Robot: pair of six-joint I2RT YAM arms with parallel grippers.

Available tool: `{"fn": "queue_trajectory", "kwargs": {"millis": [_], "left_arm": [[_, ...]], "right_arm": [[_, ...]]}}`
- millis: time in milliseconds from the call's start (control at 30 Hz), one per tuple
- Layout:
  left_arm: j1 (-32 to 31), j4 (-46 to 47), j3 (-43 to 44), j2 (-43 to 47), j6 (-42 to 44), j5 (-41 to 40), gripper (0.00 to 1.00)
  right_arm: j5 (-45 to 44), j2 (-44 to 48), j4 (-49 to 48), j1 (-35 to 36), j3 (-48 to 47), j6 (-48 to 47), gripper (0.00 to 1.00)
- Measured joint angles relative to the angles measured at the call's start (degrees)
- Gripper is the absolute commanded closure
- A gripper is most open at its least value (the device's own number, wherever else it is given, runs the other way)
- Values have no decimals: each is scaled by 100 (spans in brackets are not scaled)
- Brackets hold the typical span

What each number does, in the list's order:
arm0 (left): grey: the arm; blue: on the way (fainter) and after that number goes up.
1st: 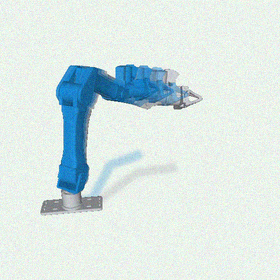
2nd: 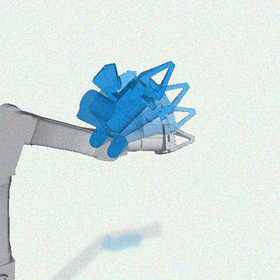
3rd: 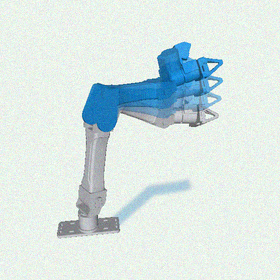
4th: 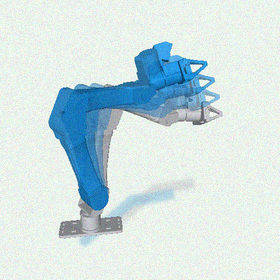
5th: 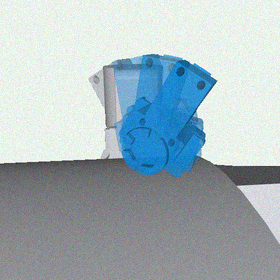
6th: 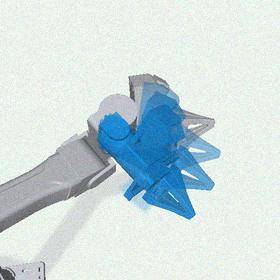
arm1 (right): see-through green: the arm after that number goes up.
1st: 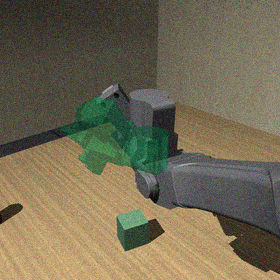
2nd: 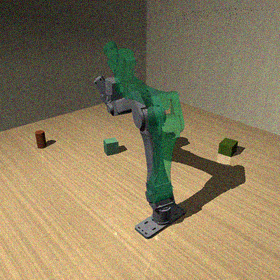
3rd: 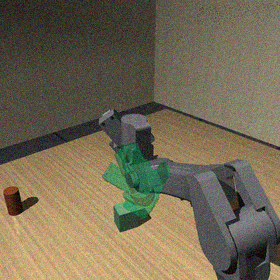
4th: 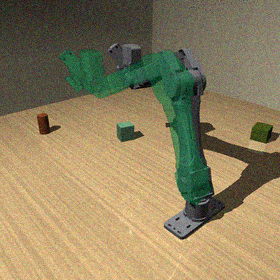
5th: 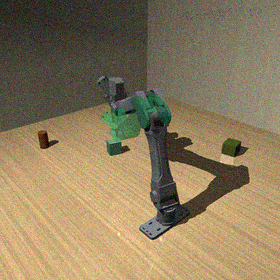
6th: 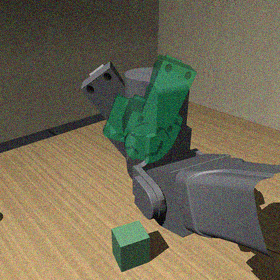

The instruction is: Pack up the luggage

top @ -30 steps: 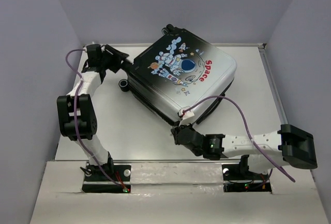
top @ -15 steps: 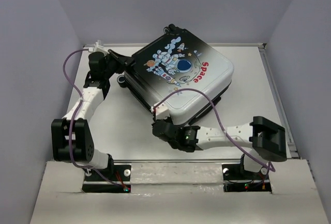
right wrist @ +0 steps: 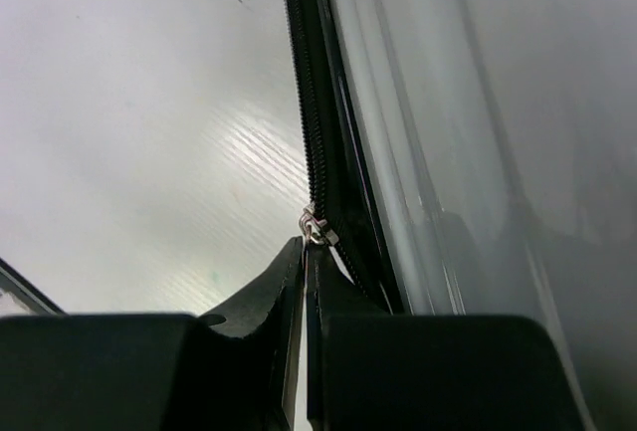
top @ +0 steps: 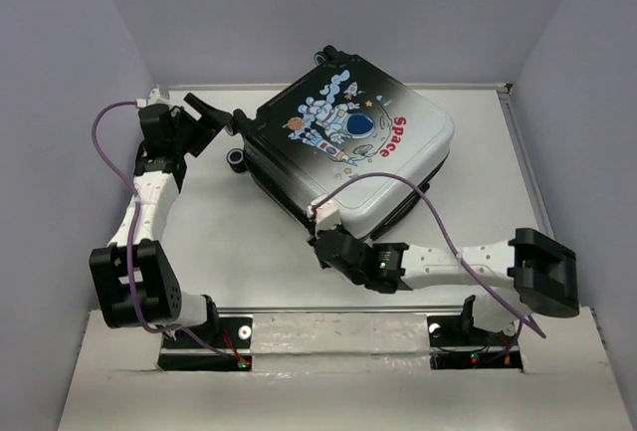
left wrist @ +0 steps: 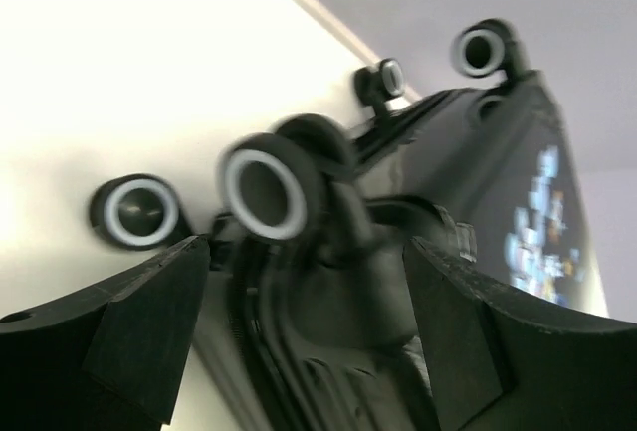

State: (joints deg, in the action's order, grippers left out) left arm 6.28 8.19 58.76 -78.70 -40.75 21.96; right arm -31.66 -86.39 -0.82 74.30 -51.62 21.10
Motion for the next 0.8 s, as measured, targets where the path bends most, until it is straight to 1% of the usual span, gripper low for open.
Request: {"fn": "queue_trajectory", "kwargs": {"millis": [100,133,200,267,333,400,533,667,800], "left_arm": [[94,-387,-22,-109,173,-13,5],[92,-426,-52,-116,201,7,4],[50,-468,-203,-107,243,72,3],[-20,-472,-365,-105,249,188,3],[-74,-435,-557,-96,192,334,3],[-129,-376,-656,-61,76,448,3],[-238,-345,-841,262,-46,549,3],[-330,-496,-1126,1021,-35,485,1],[-372,-898,-1158,1556,72,164,1]], "right_arm": [[63,664,-173,-4,767,210,93],[57,1095,-131,-9,1071,332,93],[48,1985,144,-42,1655,632,93],[57,2699,501,-76,1980,872,93],[66,3027,763,-81,2081,1003,93],[83,3174,935,-81,2116,1095,93],[90,3176,951,-81,2116,1180,93],[87,3099,942,-76,2114,1189,93],[83,3034,938,-76,2096,1187,93]]}}
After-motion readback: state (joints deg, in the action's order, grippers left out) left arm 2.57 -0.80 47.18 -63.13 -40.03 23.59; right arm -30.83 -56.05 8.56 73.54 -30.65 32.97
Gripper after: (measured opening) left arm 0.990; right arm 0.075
